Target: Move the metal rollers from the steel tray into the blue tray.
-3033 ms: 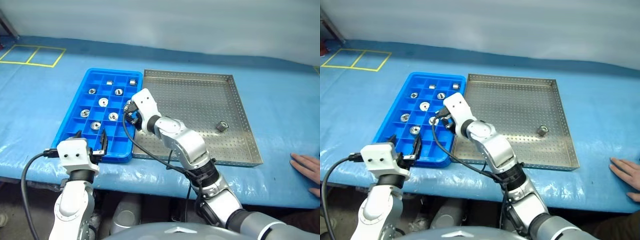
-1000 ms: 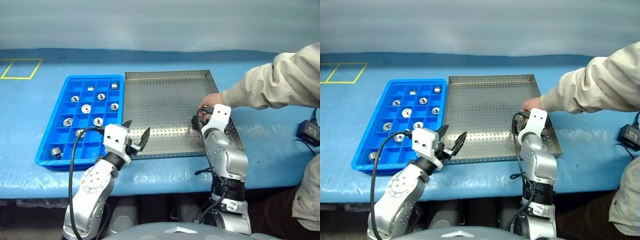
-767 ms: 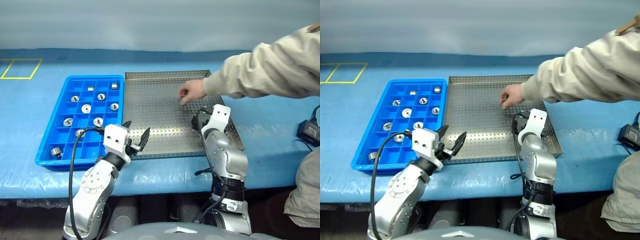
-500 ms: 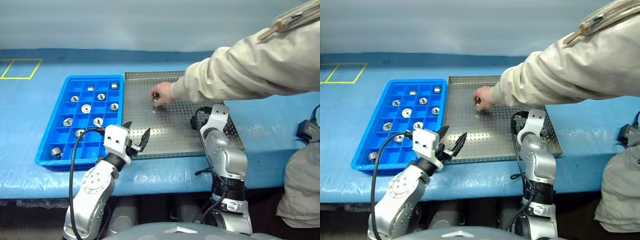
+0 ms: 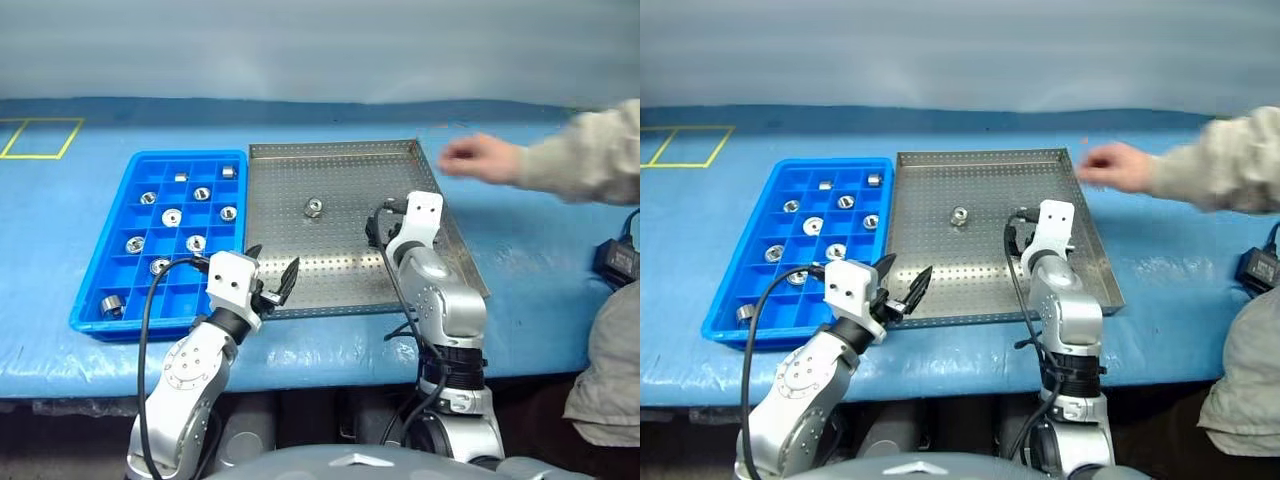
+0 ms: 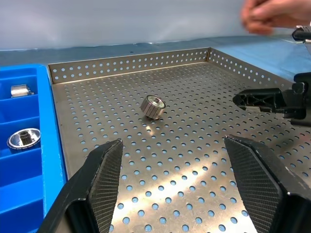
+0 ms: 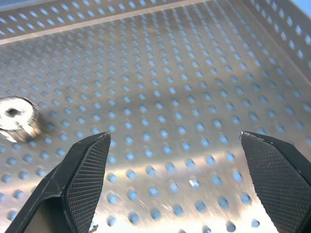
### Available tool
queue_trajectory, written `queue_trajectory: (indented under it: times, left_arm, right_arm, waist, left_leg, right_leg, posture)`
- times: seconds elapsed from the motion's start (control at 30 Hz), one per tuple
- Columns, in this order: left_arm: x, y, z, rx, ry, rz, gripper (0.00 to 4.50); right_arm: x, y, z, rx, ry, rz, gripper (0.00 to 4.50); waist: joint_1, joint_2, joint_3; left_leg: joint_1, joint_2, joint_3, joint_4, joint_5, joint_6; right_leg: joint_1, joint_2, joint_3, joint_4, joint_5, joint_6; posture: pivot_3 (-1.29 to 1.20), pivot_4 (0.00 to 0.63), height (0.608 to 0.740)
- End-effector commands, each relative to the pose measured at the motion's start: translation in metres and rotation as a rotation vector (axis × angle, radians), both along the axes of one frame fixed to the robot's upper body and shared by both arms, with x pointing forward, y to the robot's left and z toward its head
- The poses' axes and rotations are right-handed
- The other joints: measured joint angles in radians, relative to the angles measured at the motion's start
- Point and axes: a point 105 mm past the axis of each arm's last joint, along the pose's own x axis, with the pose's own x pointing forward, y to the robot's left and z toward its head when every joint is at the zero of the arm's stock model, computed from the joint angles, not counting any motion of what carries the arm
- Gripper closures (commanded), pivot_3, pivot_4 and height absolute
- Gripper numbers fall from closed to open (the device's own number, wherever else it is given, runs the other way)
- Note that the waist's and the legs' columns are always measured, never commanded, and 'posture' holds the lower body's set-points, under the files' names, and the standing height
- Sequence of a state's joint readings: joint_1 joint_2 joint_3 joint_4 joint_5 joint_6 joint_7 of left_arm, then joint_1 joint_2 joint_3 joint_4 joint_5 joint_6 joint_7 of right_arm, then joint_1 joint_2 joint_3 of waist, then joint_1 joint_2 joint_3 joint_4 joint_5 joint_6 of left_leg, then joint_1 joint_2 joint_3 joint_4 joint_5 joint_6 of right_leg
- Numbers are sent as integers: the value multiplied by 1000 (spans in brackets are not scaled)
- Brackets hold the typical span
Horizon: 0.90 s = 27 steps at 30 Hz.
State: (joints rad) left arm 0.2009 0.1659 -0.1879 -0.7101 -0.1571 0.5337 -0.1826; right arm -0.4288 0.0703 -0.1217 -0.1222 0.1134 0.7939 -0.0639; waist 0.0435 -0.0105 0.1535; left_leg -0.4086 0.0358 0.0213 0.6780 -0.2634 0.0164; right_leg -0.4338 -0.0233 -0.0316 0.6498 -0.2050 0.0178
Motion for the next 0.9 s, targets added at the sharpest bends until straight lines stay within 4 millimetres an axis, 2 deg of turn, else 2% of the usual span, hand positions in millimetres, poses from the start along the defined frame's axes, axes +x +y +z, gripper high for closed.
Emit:
queue_trajectory:
  times: [0.03, 0.17, 0.4, 0.67, 0.87, 0.9]
  left_arm:
    - [-1, -3, 10, -2, -44, -14, 853]
    - [-2, -4, 10, 0, -45, -18, 853]
    - [-3, -1, 9, 3, -45, 6, 853]
    - [-6, 2, 9, 5, -49, 28, 853]
    - [-6, 2, 10, 8, -52, 33, 853]
    - [-7, 2, 10, 9, -53, 34, 853]
  right_arm:
    - [13, 37, 27, 33, -112, 188, 13]
    - [23, 64, 27, -28, -128, 315, 13]
    - [47, 83, 25, -40, -119, 334, 13]
    - [59, 103, 2, -75, -48, 385, 13]
    - [64, 92, -19, -130, 5, 330, 13]
    - [65, 90, -22, -136, 13, 321, 187]
  waist:
    - [0, 0, 0]
    - [2, 0, 0]
    - [14, 0, 0]
    - [26, 0, 0]
    - [35, 0, 0]
    - [36, 0, 0]
  left_leg:
    - [0, 0, 0, 0, 0, 0]
    - [1, 0, 0, 0, 0, 0]
    - [0, 0, 0, 0, 0, 0]
    - [0, 0, 0, -1, 0, 0]
    - [0, 0, 0, -1, 0, 0]
    - [0, 0, 0, -1, 0, 0]
  right_leg:
    - [0, 0, 0, 0, 0, 0]
    - [1, 0, 0, 0, 0, 0]
    - [1, -1, 0, -1, 2, 2]
    - [1, 0, 0, -1, 3, -1]
    - [1, -1, -1, -1, 4, -3]
    - [1, -1, 0, -1, 4, -3]
  posture:
    - [202, 150, 740]
    - [223, 150, 740]
    - [268, 150, 740]
    - [298, 150, 740]
    - [307, 150, 740]
    - [307, 150, 740]
